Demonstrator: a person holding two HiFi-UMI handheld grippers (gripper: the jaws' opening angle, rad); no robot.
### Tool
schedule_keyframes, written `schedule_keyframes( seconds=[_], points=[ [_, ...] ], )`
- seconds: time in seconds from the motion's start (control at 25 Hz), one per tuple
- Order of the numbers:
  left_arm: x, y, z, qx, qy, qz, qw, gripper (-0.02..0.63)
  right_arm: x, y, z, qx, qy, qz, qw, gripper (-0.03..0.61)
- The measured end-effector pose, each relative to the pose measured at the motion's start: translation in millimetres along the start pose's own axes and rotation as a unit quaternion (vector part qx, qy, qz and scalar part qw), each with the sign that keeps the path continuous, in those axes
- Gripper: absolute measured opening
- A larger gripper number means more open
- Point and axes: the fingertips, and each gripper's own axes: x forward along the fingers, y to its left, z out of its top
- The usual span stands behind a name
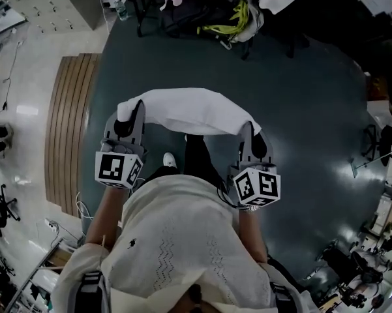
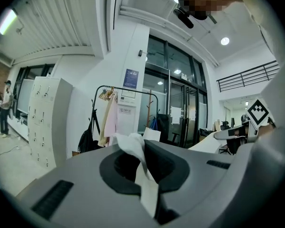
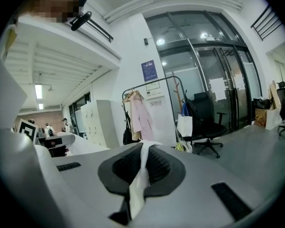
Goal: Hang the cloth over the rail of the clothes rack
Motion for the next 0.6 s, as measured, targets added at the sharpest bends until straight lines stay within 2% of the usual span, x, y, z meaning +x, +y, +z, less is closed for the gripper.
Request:
schedule_keyframes(
  seconds=[0.28,0.52,0.6],
  points=[
    [114,16,5,0.014,0.014,0.023,0.9995,0.025,121,-63,20,0.008,0.012,0.015,1.0,0.018],
    [218,31,45,0.012,0.002,0.053,0.9985,0.025,226,-101,90,-0.01,-0.003,0.056,0.998,0.019],
    [241,33,47,0.001,-0.002,0.066,0.9978,0.025,251,-115,100,-0.016,-0.001,0.064,0.998,0.018]
  ],
)
